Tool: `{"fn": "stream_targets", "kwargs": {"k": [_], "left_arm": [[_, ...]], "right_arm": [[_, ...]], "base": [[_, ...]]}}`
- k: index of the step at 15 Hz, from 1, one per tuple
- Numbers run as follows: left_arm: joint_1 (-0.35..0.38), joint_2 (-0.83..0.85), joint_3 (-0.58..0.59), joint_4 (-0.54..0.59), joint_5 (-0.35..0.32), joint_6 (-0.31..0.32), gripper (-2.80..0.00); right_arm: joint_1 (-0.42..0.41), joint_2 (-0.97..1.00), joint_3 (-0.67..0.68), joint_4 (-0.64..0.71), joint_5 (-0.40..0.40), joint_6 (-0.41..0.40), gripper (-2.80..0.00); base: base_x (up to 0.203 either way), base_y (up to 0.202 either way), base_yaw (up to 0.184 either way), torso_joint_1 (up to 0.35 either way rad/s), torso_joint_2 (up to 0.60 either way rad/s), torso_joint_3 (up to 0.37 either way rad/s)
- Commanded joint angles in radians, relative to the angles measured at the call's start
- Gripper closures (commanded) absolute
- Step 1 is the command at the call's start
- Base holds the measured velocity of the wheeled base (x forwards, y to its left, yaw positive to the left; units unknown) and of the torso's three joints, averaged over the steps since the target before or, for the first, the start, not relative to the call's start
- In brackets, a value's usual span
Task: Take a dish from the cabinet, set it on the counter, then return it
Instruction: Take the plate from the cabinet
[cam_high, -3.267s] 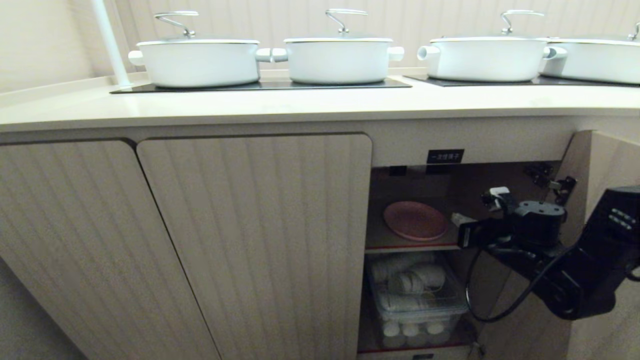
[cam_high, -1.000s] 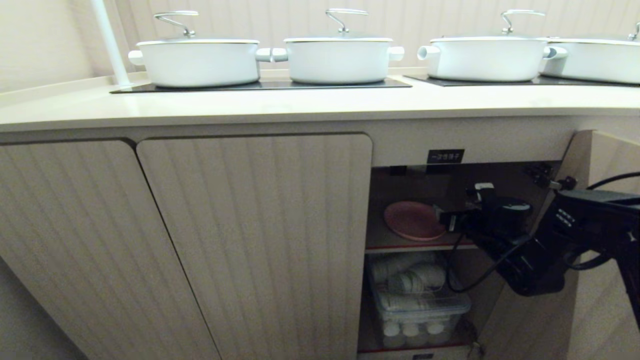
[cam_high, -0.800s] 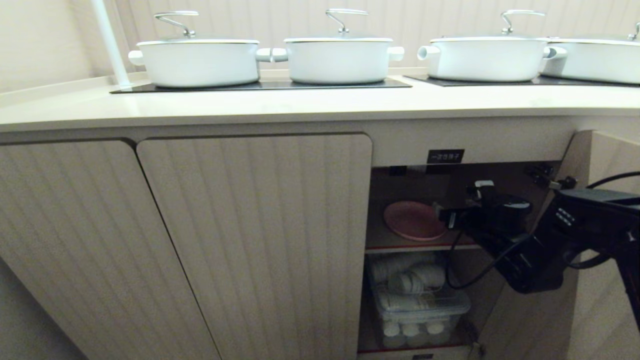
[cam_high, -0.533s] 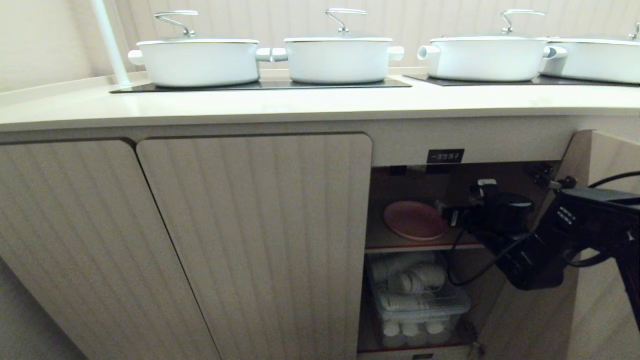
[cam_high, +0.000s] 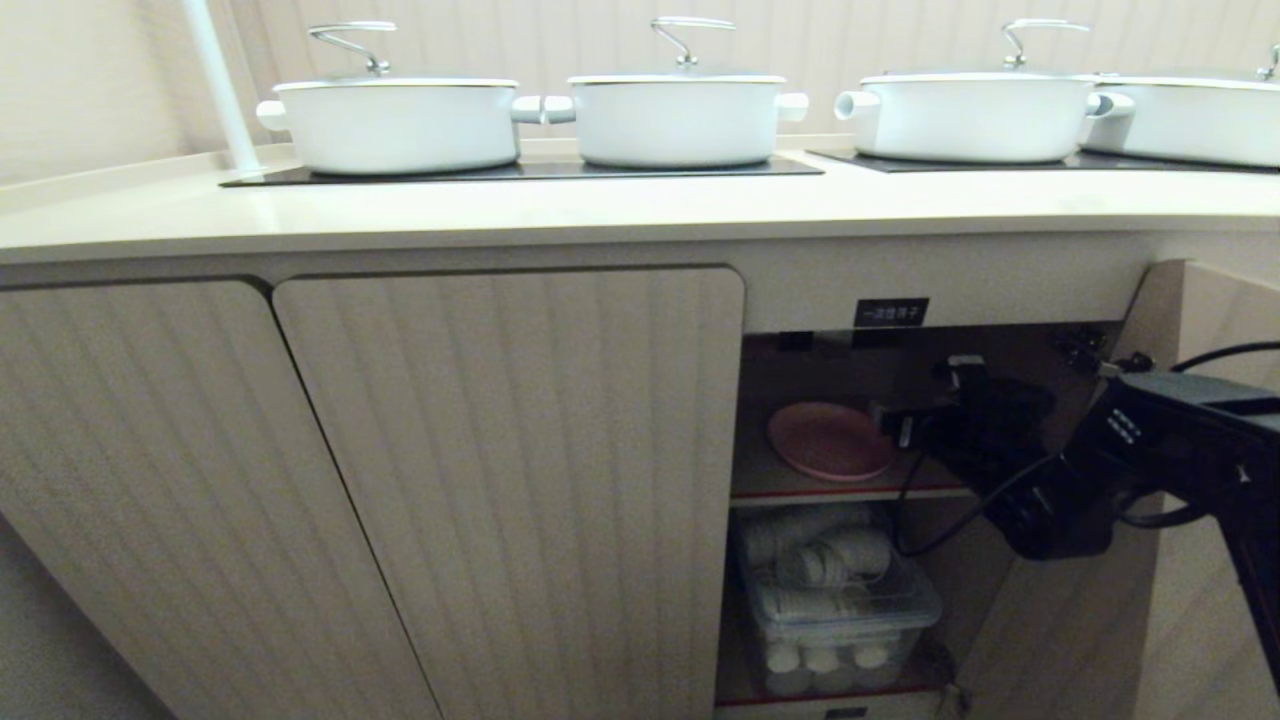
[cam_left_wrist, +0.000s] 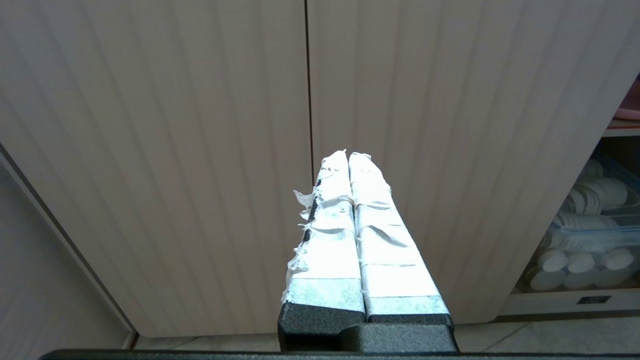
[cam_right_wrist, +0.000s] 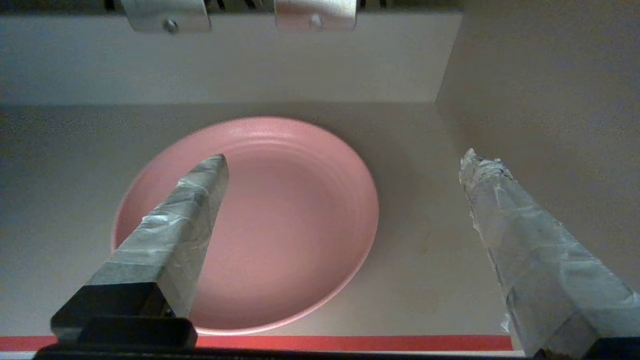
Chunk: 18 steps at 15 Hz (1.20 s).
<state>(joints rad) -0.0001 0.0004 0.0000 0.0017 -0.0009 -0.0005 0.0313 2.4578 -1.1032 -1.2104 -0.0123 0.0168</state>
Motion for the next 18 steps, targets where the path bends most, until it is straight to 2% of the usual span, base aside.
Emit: {"fn": "stream_targets", "kwargs": {"k": [1,12,18], "left_arm": [[0.0,0.0,0.0,0.0,0.001,-0.001,0.0],[0.0,0.0,0.0,0.0,0.0,0.0,0.0],[0.0,0.0,0.0,0.0,-0.001,-0.001,0.0]], "right_arm": [[0.001,0.008,-0.022,0.015,0.001,0.0,-2.8],[-0.003,0.044,-0.168,0.231,0.003,0.003,-2.8],[-0.007,0.053,-0.279,0.413,0.003,0.006,-2.8]], "base": [[0.0,0.0,0.0,0.0,0.0,0.0],[0.0,0.0,0.0,0.0,0.0,0.0],[0.0,0.0,0.0,0.0,0.0,0.0]]}}
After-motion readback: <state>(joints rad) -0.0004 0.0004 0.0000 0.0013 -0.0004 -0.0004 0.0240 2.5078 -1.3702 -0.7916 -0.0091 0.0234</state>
